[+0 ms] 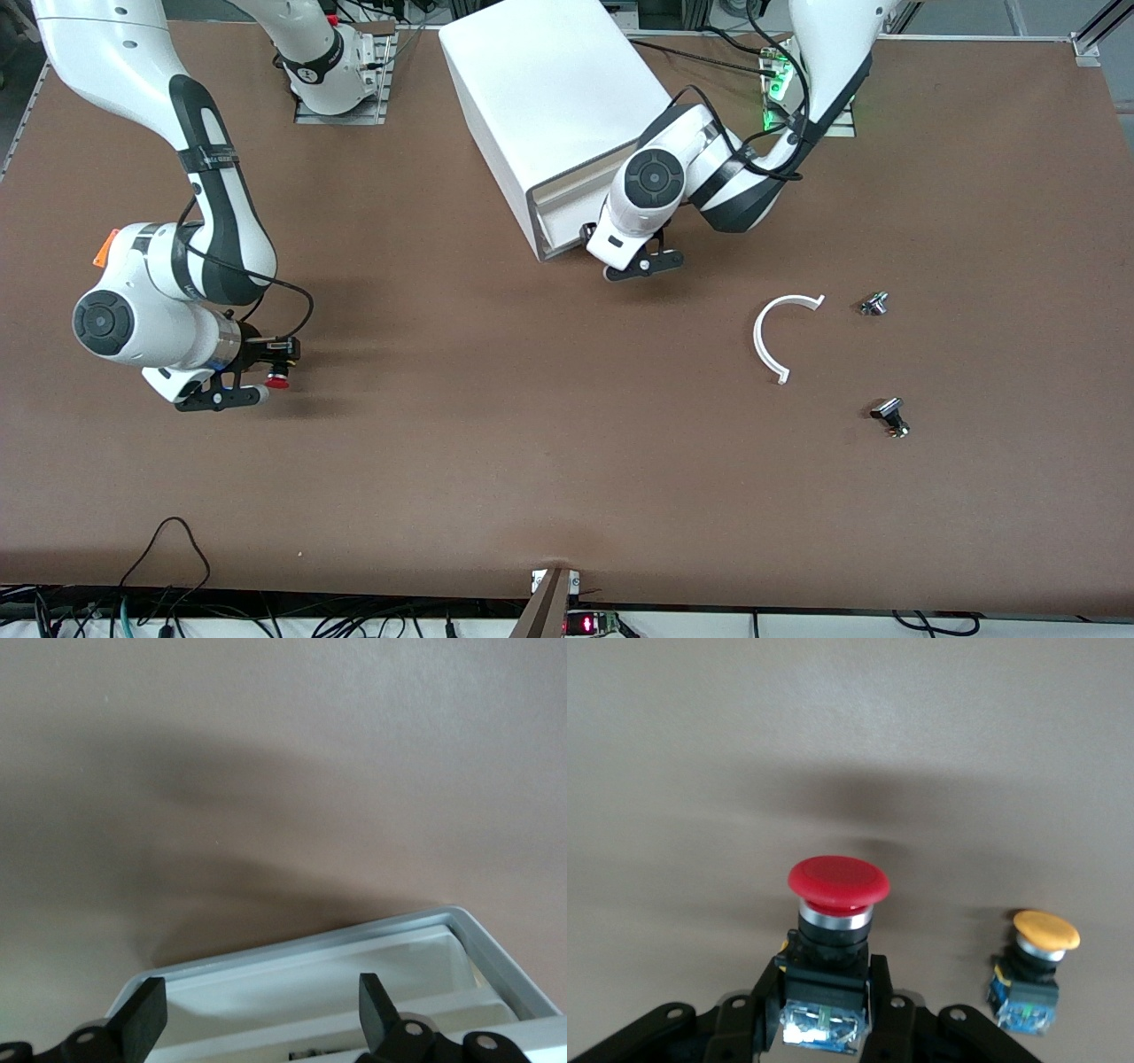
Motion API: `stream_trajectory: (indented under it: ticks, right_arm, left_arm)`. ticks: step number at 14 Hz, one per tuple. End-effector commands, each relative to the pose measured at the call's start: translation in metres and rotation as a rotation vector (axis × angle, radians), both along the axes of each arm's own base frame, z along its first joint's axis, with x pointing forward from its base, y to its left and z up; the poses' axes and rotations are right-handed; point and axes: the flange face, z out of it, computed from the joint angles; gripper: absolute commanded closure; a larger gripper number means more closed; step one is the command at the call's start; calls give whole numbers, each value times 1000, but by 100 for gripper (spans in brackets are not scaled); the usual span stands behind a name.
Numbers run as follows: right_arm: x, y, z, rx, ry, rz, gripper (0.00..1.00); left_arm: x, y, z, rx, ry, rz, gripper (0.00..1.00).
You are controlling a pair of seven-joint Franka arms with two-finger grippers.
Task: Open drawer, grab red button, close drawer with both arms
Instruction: 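Close the drawer with the left gripper while the right gripper moves the button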
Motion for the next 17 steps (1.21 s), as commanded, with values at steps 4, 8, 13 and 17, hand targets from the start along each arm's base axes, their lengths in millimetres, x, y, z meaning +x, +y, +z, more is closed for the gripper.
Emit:
stream_trajectory:
  ticks: [4, 8, 13, 17]
  right_arm:
    - [-36, -15, -46, -10, -55, 70, 100]
    - [-39, -21, -67, -6, -25, 47, 96]
    - [-33, -22, -63, -7, -36, 29, 1]
    - [-23, -20, -20, 4, -95, 38, 1]
  left_arm:
    - [-30, -12, 4, 26, 10, 15, 2]
    - [-39, -19, 3, 25, 21, 4, 2]
    - [-45, -24, 6, 23, 22, -10, 2]
    - [-24, -12, 20, 31, 6, -9, 2]
